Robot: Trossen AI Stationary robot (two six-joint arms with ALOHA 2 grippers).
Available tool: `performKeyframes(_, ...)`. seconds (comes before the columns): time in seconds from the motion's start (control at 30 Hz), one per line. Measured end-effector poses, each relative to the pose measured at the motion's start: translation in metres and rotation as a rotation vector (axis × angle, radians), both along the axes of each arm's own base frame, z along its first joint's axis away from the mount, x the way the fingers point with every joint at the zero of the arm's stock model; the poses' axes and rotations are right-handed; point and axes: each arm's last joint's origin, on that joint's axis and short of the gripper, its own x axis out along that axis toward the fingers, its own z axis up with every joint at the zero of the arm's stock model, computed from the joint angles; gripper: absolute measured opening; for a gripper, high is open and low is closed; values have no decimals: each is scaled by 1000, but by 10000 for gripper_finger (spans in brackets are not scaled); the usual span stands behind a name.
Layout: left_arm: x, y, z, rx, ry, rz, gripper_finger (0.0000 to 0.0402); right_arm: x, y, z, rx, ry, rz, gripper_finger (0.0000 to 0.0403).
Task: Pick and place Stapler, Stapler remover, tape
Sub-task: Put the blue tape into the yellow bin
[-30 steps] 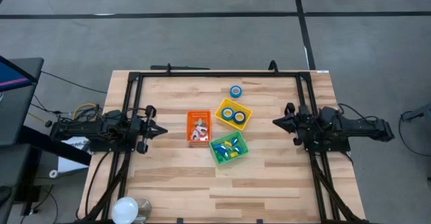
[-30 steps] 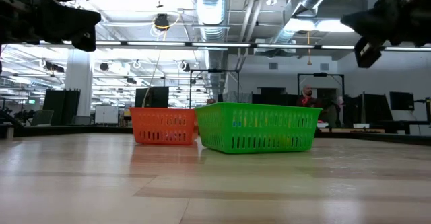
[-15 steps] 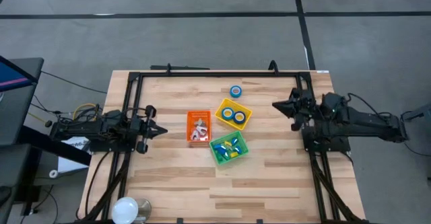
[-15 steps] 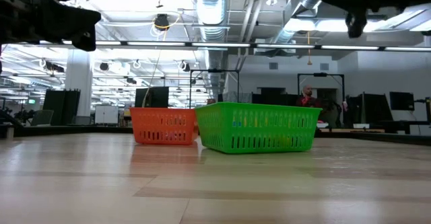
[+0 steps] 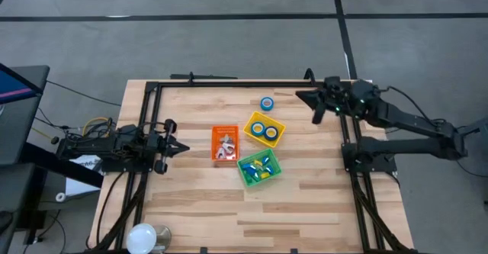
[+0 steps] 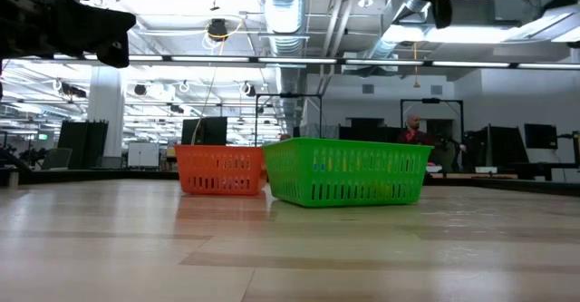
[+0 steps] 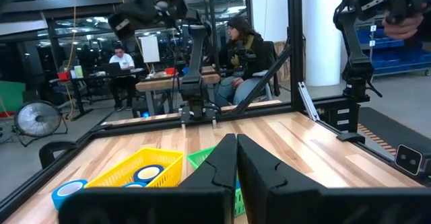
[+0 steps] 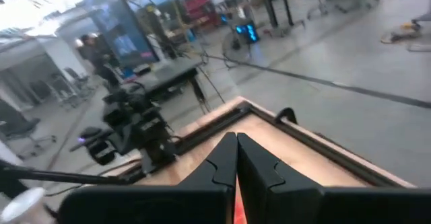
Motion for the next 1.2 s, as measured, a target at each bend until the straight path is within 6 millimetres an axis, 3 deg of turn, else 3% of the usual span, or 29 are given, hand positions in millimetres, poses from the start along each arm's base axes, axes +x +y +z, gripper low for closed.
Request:
performKeyframes(0.33,0,0,1,0,-6,0,4,32,-32,2,80,169,-21,32)
performKeyframes(0.63,0,0,1,0,-7,0,4,55,-58,-22,150,297,-64,111)
performKeyframes(0.97,0,0,1,0,-6,1,4,68,-78,-49,215,404,-111,245)
performKeyframes(1.2,0,0,1,0,-7,0,4,80,-89,-55,269,485,-97,280)
